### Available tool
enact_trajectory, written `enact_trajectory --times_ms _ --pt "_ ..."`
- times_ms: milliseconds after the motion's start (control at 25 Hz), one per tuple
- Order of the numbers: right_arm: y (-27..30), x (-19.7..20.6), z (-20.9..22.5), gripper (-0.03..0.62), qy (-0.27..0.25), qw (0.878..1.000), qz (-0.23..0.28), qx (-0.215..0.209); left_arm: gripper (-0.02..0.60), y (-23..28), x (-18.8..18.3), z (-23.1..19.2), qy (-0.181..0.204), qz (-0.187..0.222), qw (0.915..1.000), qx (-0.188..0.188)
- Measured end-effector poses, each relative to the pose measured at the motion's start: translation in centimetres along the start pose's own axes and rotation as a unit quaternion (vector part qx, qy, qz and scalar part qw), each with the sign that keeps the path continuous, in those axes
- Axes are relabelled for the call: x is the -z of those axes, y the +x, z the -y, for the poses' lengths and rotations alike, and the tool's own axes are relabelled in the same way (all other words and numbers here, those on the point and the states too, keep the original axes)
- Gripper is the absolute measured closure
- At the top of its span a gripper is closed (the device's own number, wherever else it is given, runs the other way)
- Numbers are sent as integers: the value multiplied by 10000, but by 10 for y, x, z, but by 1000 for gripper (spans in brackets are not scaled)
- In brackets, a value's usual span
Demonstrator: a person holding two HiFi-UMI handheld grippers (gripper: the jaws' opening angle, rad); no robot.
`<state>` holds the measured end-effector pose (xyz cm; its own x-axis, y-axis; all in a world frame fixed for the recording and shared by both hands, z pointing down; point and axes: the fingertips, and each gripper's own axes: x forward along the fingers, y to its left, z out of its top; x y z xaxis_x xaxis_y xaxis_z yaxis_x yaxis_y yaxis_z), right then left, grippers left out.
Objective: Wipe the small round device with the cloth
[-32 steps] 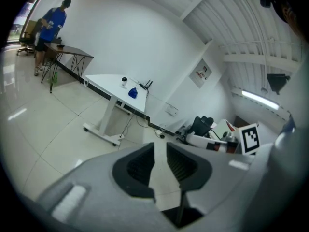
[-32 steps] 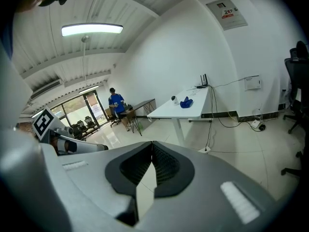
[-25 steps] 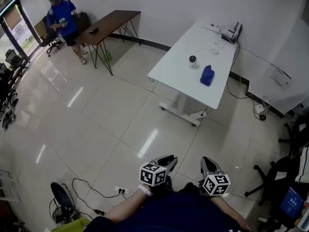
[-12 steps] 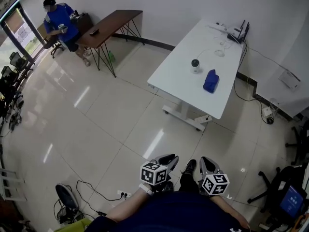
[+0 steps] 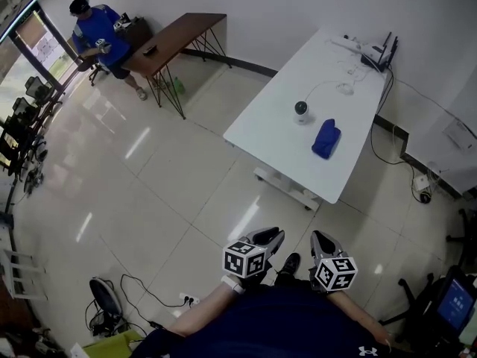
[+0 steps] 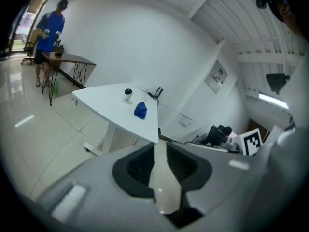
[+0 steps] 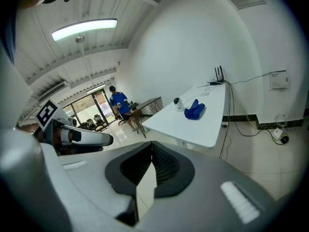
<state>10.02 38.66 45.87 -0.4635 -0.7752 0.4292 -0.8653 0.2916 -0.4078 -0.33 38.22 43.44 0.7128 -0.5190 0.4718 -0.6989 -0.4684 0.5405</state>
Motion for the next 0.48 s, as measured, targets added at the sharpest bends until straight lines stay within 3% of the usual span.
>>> enact_trajectory --times_ms 480 --pt "51 -49 28 582 -32 9993 -6 -378 503 43 -50 -16 -1 172 9993 -318"
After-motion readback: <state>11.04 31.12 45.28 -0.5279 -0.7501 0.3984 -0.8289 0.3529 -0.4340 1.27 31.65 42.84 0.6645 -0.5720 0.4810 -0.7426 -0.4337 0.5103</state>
